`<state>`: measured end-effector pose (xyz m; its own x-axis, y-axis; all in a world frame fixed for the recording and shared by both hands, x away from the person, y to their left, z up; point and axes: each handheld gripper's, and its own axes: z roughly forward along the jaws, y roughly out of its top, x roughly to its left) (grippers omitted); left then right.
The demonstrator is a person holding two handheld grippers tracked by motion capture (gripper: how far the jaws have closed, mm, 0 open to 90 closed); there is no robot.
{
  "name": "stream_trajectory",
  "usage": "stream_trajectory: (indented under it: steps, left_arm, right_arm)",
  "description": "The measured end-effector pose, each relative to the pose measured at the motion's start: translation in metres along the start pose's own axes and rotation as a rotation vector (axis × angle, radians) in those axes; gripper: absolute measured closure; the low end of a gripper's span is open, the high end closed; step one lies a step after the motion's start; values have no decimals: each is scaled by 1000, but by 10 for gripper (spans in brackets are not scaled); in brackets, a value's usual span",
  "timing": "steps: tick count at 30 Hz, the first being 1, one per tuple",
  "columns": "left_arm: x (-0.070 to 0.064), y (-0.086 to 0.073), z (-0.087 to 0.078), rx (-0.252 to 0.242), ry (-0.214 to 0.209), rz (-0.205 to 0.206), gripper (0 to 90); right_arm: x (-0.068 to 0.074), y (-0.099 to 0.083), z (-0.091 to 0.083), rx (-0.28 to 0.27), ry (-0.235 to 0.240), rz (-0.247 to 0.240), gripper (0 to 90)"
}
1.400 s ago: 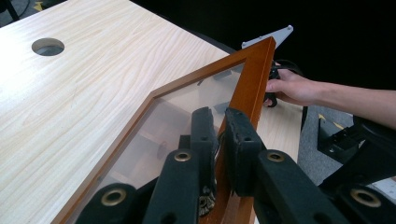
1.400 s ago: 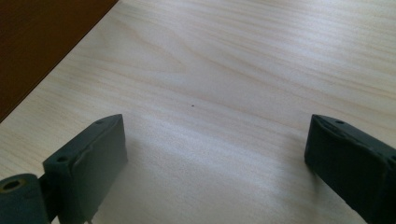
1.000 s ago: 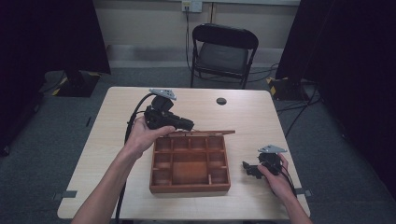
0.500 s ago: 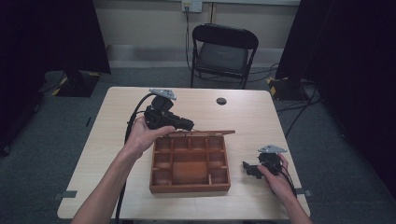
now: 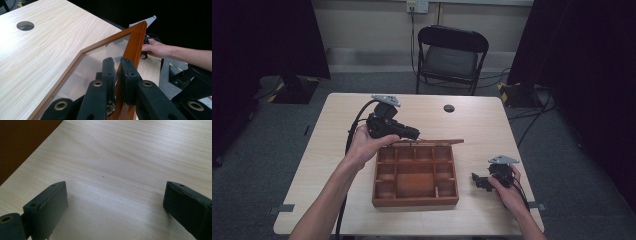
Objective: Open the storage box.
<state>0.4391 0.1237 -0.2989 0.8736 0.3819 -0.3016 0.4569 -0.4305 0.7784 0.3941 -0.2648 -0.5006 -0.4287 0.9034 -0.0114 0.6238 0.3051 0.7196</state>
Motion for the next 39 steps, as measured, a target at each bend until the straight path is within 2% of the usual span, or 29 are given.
stream_trajectory:
  steps: [39]
  left_arm:
    - [0, 0, 0, 0, 4, 1, 826]
  right_arm:
    - [0, 0, 0, 0, 0, 0, 50]
